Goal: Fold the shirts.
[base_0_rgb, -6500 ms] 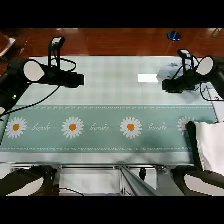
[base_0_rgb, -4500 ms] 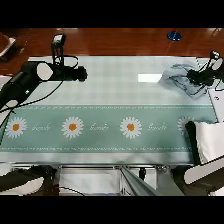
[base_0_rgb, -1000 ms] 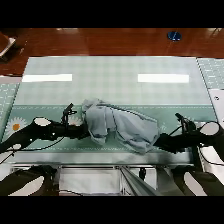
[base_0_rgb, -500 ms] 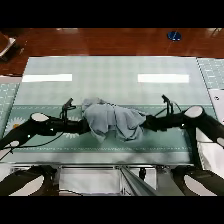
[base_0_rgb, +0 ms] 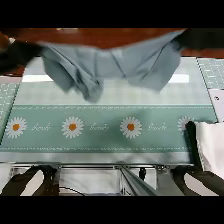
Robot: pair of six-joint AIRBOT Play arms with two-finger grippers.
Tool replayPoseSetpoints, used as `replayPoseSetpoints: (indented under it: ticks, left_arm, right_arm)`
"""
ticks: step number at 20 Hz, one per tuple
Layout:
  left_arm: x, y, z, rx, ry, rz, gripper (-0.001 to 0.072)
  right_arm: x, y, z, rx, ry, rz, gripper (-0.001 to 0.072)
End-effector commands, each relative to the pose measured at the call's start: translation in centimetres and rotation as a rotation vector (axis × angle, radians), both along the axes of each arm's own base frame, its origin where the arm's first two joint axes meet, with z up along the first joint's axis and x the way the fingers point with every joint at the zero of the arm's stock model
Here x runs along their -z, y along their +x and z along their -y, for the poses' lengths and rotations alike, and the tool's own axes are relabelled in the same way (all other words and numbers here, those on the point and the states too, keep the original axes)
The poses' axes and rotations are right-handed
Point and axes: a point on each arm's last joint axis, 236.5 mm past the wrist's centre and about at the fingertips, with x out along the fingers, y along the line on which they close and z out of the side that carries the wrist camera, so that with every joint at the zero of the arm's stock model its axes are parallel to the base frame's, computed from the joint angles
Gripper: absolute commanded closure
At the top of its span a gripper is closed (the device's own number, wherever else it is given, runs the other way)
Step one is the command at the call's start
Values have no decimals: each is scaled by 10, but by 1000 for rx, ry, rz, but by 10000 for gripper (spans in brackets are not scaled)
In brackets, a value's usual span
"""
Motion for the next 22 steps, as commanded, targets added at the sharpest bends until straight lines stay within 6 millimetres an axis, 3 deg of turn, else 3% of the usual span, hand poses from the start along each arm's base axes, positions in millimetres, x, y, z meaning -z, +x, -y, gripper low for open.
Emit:
replayPoseSetpoints:
  ticks: [1,3,6,9,11,14,17,19,22]
  left_arm:
    - [-138,-56,-36,-171,103,333,692]
    - [-168,-92,-43,-267,213,418,692]
    - [-170,-133,-70,-507,416,420,692]
    - [-149,-164,-81,-607,537,343,692]
    - [-130,-171,-79,-585,561,304,692]
    - [-69,-158,-64,-428,555,145,692]
    - [4,-130,-67,-364,512,-40,692]
    - [47,-106,-74,-352,462,-143,692]
    - [97,-61,-74,-312,340,-265,692]
  right_arm:
    - [-124,-62,31,101,-124,322,683]
    - [-155,-106,50,185,-183,432,683]
    - [-167,-164,94,373,-269,472,683]
    - [-150,-202,128,524,-303,410,683]
    - [-123,-211,129,525,-304,330,683]
    - [-53,-204,113,434,-305,121,683]
    - [24,-181,112,397,-332,-79,683]
    - [67,-151,113,394,-334,-146,683]
    - [124,-100,110,374,-323,-246,684]
